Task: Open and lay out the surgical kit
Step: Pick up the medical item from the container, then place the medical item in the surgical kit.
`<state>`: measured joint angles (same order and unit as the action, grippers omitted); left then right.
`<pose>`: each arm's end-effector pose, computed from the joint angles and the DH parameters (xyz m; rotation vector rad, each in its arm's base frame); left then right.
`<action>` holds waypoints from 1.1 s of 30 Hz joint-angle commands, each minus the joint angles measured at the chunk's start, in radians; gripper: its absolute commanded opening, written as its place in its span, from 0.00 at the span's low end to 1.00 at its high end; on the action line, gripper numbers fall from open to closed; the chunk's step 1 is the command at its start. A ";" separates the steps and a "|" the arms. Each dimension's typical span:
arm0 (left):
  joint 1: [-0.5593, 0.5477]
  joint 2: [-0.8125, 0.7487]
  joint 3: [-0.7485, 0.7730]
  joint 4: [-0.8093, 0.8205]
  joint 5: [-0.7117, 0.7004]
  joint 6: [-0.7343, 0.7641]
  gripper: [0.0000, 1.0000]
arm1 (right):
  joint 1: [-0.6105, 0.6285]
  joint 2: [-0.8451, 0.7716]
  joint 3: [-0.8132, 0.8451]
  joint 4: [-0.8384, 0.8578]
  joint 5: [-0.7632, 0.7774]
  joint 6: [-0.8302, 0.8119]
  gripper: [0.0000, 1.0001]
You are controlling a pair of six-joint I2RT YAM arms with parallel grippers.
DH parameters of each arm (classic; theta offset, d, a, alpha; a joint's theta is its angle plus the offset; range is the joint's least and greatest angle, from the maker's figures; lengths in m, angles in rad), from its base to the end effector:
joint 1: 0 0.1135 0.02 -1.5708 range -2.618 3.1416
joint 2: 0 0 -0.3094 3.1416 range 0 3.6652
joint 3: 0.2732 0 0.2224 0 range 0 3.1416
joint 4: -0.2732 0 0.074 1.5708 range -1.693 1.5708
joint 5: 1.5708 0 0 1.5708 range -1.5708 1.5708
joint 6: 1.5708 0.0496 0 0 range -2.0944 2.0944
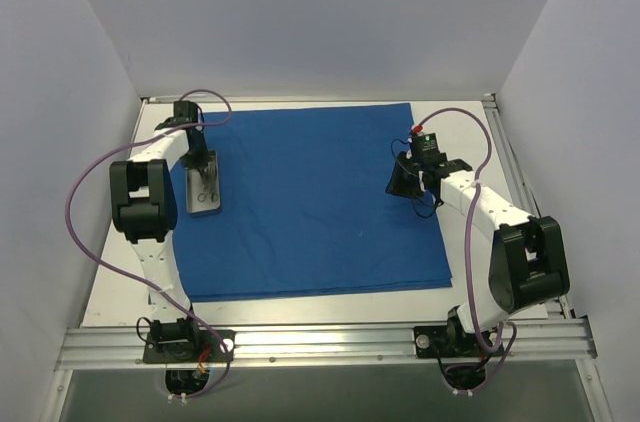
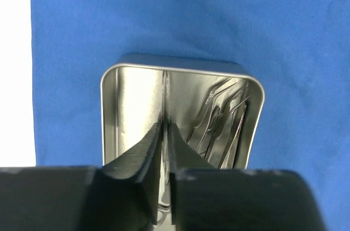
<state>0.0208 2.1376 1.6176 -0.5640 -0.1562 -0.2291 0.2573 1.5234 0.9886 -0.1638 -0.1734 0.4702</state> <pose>0.4591 0.0173 0.2115 -0.3797 2.6117 0.1372 0.3017 0.0882 0.2860 0.1532 2.3187 0.5736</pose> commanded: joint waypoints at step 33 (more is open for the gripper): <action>-0.196 -0.686 -0.508 0.630 0.891 -0.384 0.02 | 0.174 -0.065 0.134 0.179 -0.379 -0.051 0.40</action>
<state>-0.1459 1.4971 1.1450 -0.1757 0.5503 -0.5003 0.4160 1.5108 1.0897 -0.0624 -0.4610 0.4183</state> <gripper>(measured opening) 0.044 0.403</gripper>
